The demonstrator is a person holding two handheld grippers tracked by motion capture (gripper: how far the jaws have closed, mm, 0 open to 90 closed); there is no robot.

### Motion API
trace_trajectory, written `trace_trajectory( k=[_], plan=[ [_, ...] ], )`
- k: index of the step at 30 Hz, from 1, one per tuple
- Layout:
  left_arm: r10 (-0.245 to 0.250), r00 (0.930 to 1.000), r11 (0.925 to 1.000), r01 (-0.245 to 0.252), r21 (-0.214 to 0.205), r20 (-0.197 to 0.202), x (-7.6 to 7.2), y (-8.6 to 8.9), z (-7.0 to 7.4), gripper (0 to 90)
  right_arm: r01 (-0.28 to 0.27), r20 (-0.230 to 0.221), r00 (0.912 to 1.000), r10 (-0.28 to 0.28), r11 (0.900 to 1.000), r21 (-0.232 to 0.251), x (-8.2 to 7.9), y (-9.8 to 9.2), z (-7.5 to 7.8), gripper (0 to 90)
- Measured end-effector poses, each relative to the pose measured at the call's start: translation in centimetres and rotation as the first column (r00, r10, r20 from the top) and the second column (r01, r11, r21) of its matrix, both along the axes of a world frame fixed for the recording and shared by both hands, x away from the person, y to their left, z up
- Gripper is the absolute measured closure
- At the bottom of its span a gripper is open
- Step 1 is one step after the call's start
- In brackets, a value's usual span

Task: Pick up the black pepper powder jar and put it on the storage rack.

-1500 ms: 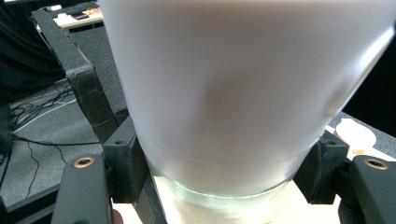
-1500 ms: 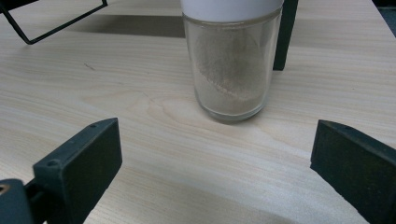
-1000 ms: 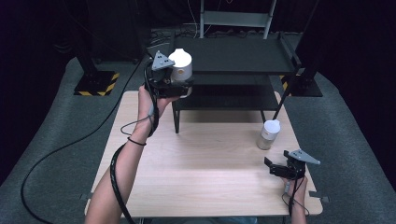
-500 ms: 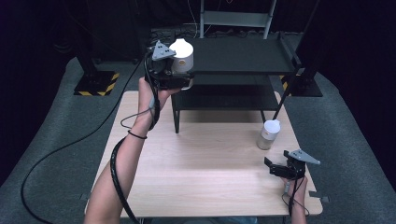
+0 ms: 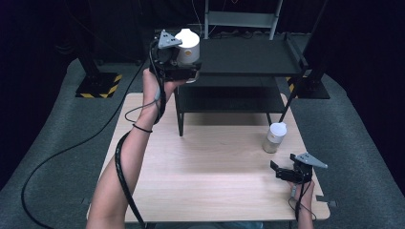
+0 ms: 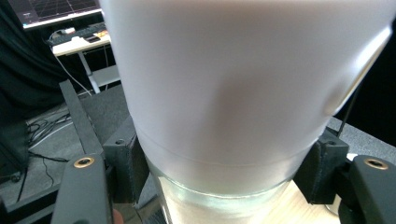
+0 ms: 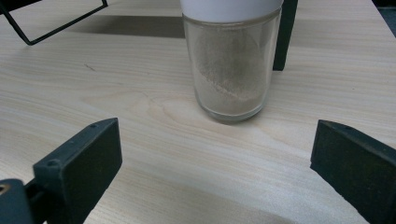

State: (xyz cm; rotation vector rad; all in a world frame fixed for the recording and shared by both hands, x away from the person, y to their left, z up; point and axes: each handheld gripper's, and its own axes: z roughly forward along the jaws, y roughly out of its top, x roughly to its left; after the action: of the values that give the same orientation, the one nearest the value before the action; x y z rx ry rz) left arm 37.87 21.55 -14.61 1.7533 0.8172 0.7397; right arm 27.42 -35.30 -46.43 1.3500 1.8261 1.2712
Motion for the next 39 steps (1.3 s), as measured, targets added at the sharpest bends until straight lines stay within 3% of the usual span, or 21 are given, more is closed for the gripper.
trace_trajectory(
  k=[22, 39],
  plan=[
    [0.067, 0.9968, 0.9978, -0.067, 0.001, -0.044, 2.7, -0.9, 1.2, 30.7, -0.001, -0.001, 1.0, 0.001, 1.0, 0.002, 0.0, 0.0, 0.0, 1.0],
    [0.109, 0.9894, 0.994, -0.109, 0.005, -0.097, 5.1, -1.4, 1.6, 30.7, -0.002, 0.002, 1.0, 0.002, 1.0, 0.003, 0.0, -0.1, 0.0, 1.0]
  ],
)
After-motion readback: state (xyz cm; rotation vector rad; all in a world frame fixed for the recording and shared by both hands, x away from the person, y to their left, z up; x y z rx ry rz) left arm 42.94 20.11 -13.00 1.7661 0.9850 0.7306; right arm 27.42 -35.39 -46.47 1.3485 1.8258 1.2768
